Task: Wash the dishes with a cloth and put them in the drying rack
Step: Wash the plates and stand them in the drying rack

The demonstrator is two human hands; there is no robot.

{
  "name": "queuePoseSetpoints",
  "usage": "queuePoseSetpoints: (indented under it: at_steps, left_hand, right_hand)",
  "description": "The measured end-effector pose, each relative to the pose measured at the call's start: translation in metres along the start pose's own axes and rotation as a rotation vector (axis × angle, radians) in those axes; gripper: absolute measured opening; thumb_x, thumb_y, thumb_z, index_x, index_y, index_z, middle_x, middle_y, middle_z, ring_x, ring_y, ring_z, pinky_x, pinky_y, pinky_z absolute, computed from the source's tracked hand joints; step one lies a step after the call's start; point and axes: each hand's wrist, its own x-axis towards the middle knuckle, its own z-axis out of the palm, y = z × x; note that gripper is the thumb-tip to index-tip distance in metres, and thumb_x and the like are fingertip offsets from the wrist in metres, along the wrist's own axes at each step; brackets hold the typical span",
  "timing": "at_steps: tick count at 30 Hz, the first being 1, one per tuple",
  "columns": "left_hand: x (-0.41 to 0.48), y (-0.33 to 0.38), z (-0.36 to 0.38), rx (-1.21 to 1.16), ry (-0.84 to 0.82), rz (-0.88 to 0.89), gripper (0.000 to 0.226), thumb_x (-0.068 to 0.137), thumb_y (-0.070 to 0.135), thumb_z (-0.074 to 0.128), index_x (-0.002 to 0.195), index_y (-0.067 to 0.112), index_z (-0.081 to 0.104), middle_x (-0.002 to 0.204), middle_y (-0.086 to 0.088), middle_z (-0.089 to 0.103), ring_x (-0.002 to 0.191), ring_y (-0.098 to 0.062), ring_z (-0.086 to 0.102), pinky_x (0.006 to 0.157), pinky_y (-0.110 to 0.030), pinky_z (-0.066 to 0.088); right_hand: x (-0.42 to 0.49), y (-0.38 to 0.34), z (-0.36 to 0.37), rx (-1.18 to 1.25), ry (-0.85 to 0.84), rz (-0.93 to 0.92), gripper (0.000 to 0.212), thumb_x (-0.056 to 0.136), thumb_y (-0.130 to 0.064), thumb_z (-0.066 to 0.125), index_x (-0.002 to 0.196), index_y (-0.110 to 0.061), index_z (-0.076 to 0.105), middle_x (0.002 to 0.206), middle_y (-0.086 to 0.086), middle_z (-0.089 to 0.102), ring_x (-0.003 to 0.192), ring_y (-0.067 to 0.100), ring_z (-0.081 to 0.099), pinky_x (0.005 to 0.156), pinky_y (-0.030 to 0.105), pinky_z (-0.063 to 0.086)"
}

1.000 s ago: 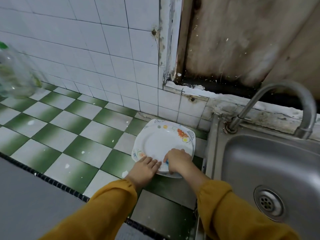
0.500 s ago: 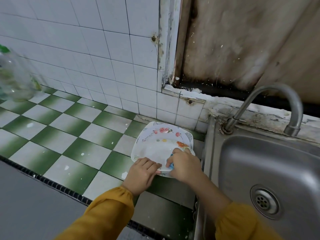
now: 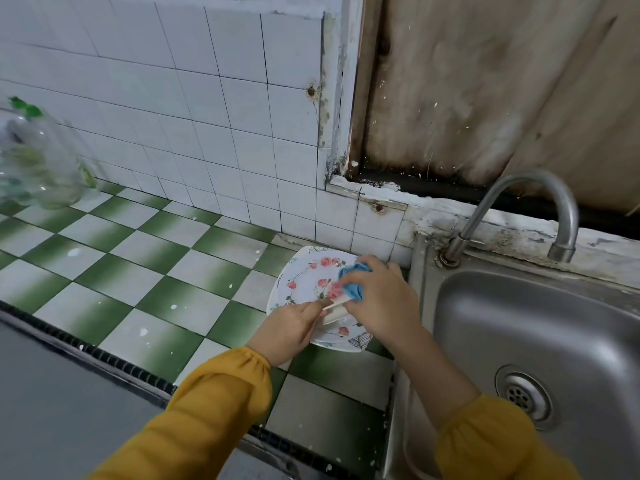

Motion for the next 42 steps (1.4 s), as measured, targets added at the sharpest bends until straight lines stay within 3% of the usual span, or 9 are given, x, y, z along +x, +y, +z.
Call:
queuePoseSetpoints:
  at_steps: [5,8,13,19,26,31,33,36,42]
  left_hand:
    - [0.004,0.016,-0.003,-0.156,0.033,-0.289,0.055,0.104,0.042,0.025,0.133,0.005,0.055,0.099,-0.015,0.071,0.076,-0.029,0.066,0.069,-0.028,0.053]
    - [0.012,0.029,-0.008,-0.3,0.291,-0.65,0.036,0.103,0.019,0.041,0.132,0.003,0.056,0.107,-0.005,0.065,0.093,-0.022,0.062,0.078,-0.012,0.04]
    - [0.029,0.048,-0.022,-0.544,0.685,-1.003,0.035,0.104,0.017,0.04,0.132,0.004,0.056,0.121,-0.006,0.063,0.109,-0.018,0.056,0.095,-0.021,0.042]
    - [0.058,0.096,-0.046,-0.594,0.917,-0.909,0.029,0.104,0.012,0.04,0.115,-0.002,0.062,0.099,-0.012,0.067,0.088,-0.016,0.06,0.076,-0.011,0.046]
    - [0.079,0.213,-0.035,-0.846,0.851,-0.747,0.033,0.102,0.008,0.042,0.129,0.024,0.054,0.127,0.009,0.059,0.118,0.004,0.055,0.101,-0.014,0.042]
    - [0.079,0.253,-0.018,-0.897,0.779,-0.74,0.034,0.102,0.006,0.042,0.128,0.022,0.056,0.124,0.007,0.061,0.11,0.007,0.057,0.097,-0.013,0.045]
    - [0.077,0.264,-0.014,-0.94,0.762,-0.735,0.034,0.102,0.004,0.042,0.125,0.025,0.054,0.119,0.014,0.061,0.105,0.013,0.057,0.098,-0.013,0.045]
    - [0.075,0.29,-0.004,-0.986,0.688,-0.7,0.033,0.102,0.001,0.04,0.124,0.022,0.053,0.115,0.02,0.057,0.1,0.025,0.053,0.089,-0.001,0.041]
    - [0.088,0.325,-0.001,-1.004,0.757,-0.675,0.032,0.102,0.003,0.042,0.12,0.024,0.057,0.114,0.009,0.064,0.105,0.008,0.061,0.091,-0.011,0.048]
  right_hand:
    - [0.004,0.008,0.005,0.349,0.243,0.047,0.041,0.084,-0.013,0.072,0.12,-0.032,0.066,0.133,-0.005,0.048,0.117,0.021,0.045,0.088,0.028,0.046]
    - [-0.001,0.018,0.0,0.594,0.324,0.071,0.049,0.08,0.0,0.07,0.122,-0.024,0.066,0.119,-0.004,0.051,0.108,0.012,0.05,0.1,0.031,0.044]
    - [-0.027,0.034,-0.007,0.843,0.375,0.116,0.078,0.082,0.001,0.072,0.139,-0.041,0.038,0.129,-0.011,0.041,0.12,0.003,0.042,0.107,0.028,0.038]
    - [-0.073,0.056,-0.018,0.984,0.603,0.069,0.066,0.085,-0.007,0.072,0.138,-0.035,0.044,0.135,-0.014,0.047,0.128,0.009,0.048,0.106,0.041,0.045]
    - [-0.103,0.073,-0.05,0.816,0.656,0.073,0.056,0.094,-0.012,0.06,0.136,-0.039,0.034,0.135,-0.016,0.04,0.132,0.008,0.039,0.114,0.03,0.03]
    - [-0.149,0.126,-0.037,0.412,0.595,-0.383,0.041,0.097,-0.029,0.047,0.138,-0.035,0.044,0.152,-0.015,0.033,0.149,0.018,0.017,0.121,0.047,-0.003]
    - [-0.152,0.16,-0.045,0.359,0.616,-0.191,0.039,0.096,-0.035,0.046,0.135,-0.04,0.047,0.152,-0.015,0.032,0.149,0.021,0.016,0.116,0.056,-0.011]
    - [-0.149,0.184,-0.07,0.725,0.666,0.209,0.039,0.098,-0.029,0.05,0.137,-0.027,0.049,0.152,-0.008,0.032,0.147,0.018,0.021,0.12,0.053,0.016]
    - [-0.192,0.178,-0.066,0.463,0.575,-0.574,0.037,0.099,-0.024,0.047,0.135,-0.018,0.051,0.152,0.008,0.035,0.146,0.031,0.024,0.121,0.044,0.018]
